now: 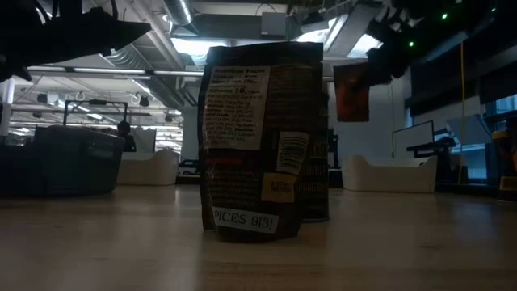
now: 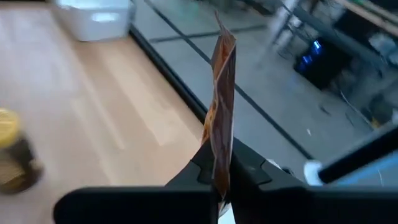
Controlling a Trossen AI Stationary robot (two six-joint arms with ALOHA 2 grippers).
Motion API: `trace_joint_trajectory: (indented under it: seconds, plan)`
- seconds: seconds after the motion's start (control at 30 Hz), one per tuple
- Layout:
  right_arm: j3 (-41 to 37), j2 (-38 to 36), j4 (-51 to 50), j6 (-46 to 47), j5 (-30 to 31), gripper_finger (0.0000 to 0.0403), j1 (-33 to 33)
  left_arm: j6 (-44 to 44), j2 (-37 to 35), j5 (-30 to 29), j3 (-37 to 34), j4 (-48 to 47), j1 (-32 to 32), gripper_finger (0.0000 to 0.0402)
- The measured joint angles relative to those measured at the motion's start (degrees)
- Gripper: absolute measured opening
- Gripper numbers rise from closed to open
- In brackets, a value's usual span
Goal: Sort spices by type
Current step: Put the orange seasoning pack into the top right white bin
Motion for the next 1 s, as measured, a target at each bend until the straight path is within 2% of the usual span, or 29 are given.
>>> trace_joint_trajectory:
  seconds: [0.2, 0.4, 0.67, 1.0]
  plan:
    - [0.0, 1.29, -1.62, 7.99, -0.15, 0.0019, -6.3, 0.01, 0.0, 0.01, 0.0, 0.0, 0.0, 0.0005]
    - [0.0, 3.59, -1.85, 12.98, -0.17, 0.0015, -9.77, -0.13, 0.0, 0.0, 0.0, 0.0, 0.0, 0.0005]
    - [0.0, 9.13, -0.96, 17.37, 1.41, 0.0016, -11.41, -1.05, 0.0, -0.01, 0.0, 0.0, 0.0, 0.0005]
    - [0.0, 17.26, 7.81, 20.3, 7.01, 0.0017, -11.28, -1.06, -0.01, -0.01, 0.0, 0.0, 0.0, 0.0005]
